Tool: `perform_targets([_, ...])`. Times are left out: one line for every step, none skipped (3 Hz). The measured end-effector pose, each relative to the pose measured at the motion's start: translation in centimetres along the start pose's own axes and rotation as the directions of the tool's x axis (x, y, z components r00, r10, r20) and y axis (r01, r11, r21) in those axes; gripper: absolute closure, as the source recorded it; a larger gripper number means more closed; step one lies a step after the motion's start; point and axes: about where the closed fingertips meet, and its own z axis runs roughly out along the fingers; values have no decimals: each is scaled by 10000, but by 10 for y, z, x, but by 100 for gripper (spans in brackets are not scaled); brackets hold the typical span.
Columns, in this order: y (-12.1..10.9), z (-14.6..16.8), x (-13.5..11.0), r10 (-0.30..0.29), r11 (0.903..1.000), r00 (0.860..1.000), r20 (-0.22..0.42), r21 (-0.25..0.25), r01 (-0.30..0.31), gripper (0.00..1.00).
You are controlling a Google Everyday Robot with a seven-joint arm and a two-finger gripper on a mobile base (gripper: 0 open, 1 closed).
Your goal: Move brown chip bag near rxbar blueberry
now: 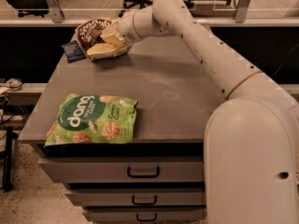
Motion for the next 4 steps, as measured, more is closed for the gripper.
perform_targets([3,0,3,134,9999,9999,-59,-69,-135,13])
perform_targets([-3,-11,0,262,9996,9996,44,87,-263,0])
perform_targets([-16,-27,-10,427,9985,9982,416,334,-441,0])
perform_targets([-39,-68,-21,650,9939,9925,1039,823,-737,0])
